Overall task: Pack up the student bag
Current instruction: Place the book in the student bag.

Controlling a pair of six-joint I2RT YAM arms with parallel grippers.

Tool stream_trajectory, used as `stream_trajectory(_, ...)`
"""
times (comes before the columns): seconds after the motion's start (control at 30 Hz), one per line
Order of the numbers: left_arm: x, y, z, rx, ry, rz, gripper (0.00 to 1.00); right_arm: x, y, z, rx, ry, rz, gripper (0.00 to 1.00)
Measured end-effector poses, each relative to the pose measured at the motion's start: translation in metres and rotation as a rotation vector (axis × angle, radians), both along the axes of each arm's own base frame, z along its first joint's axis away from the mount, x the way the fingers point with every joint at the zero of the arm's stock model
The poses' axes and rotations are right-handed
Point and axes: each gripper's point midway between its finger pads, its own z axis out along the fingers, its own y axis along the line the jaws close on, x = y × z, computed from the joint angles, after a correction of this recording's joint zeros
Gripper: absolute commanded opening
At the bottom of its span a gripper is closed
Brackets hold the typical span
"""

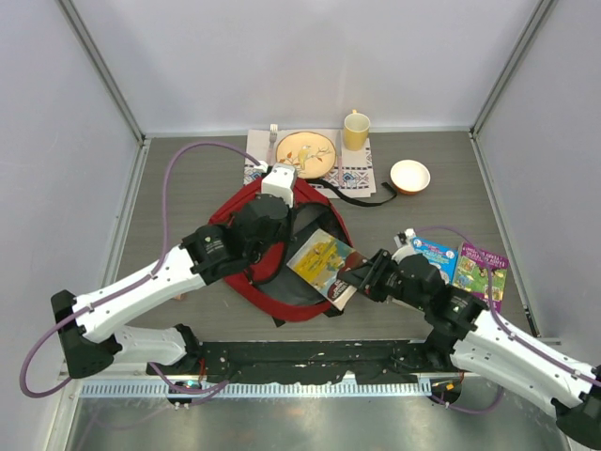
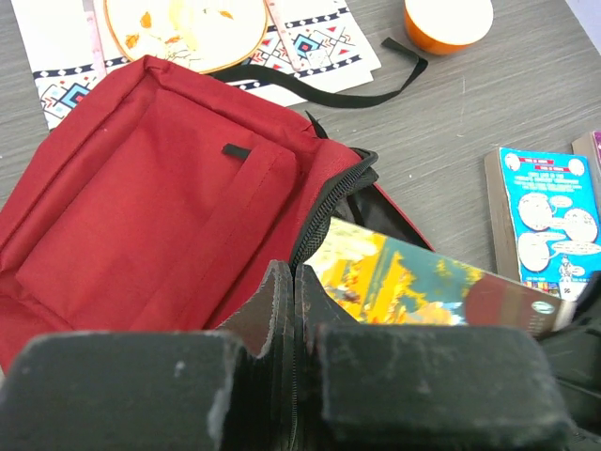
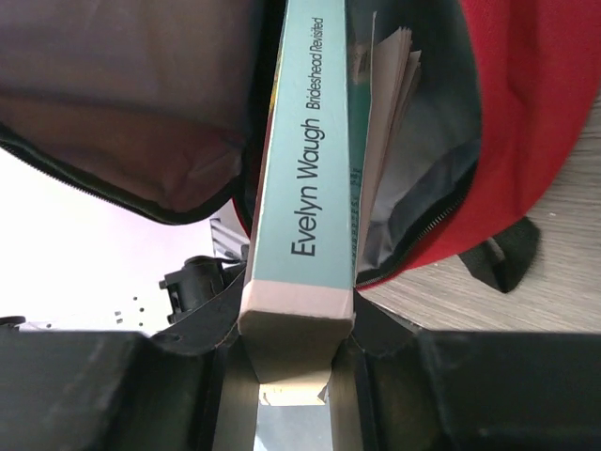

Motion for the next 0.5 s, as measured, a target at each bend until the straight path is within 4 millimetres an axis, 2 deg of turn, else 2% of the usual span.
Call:
stream_trajectory(0.17,-0.001,0.000,0.002,-0.007,-0.001,-0.005,0.00,0.008,0.026,-0.010,0.048,0.029,0.048,0.01)
stream_trajectory(0.37,-0.002,-0.001,0.003,-0.011,0.001,-0.013,0.00,0.026,0.057,-0.007,0.116,0.011,0.076,0.01)
stream_trajectory(0.5,-0.005,0.001,0.006,-0.029,-0.004,-0.022,0.00,0.041,0.072,-0.016,0.139,0.016,0.075,0.01)
